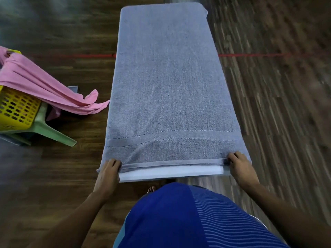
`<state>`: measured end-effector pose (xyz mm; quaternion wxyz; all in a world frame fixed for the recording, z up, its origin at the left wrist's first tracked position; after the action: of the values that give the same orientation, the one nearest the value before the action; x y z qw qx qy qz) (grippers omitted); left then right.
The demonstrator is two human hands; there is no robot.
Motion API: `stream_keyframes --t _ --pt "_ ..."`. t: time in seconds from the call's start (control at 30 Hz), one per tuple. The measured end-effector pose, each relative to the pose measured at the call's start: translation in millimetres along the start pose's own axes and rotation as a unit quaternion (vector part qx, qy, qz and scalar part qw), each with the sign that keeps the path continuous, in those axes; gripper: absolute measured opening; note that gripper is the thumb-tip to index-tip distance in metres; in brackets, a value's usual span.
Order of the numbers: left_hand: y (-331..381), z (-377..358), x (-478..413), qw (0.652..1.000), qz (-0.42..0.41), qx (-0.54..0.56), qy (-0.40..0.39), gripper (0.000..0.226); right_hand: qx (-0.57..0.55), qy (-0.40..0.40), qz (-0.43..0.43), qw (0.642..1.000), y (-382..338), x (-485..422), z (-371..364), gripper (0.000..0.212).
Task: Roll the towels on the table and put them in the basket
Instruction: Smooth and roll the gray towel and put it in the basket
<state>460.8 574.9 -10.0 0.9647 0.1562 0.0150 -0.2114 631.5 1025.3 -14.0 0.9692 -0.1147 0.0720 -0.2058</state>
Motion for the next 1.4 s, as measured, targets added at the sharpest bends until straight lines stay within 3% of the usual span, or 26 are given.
stream_keyframes --t 0.13,0.23,0.57,0.87,1.03,1.17,1.4 --pt "-1.8 -2.7 13.4 1.000 -0.001 0.014 -0.019 0.036 0.010 -0.010 0.020 1.000 0.0 14.6 -6.4 0.035" --pt "-6.9 -0.7 18.1 1.000 -0.005 0.005 -0.025 0.042 0.011 -0.010 0.010 1.000 3.5 15.7 -6.6 0.034" --pt "-4.7 -2.9 12.3 0.999 0.032 -0.010 -0.034 0.033 0.064 -0.033 0.007 0.997 25.6 5.5 -4.5 0.031" --pt "-0.2 -1.0 9.3 0.998 0.056 -0.010 -0.024 0.018 0.018 -0.084 0.008 0.996 31.9 -14.7 -6.4 0.023" --pt "-4.5 -0.2 7.7 0.998 0.066 -0.002 -0.021 0.019 0.043 -0.023 0.052 0.997 30.7 -8.0 1.2 0.033" --pt "-10.9 6.1 4.5 0.997 0.072 0.002 -0.016 0.021 0.009 0.011 0.058 0.998 28.5 -4.6 7.2 0.014" --pt "-33.8 13.0 2.7 0.997 0.067 -0.010 -0.043 0.024 -0.046 -0.032 0.037 0.998 15.2 -8.0 9.9 0.018"
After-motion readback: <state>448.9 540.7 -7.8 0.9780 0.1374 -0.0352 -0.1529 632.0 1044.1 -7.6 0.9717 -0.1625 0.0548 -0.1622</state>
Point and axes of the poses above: each hand's wrist, its own x-axis away from the middle knuckle, its own z-axis out of the back of the hand, y = z × x, the point moved 6 cm from there along -x, towards the middle knuckle, and after that the axes turned 13 degrees about y, right-handed, at the moved point
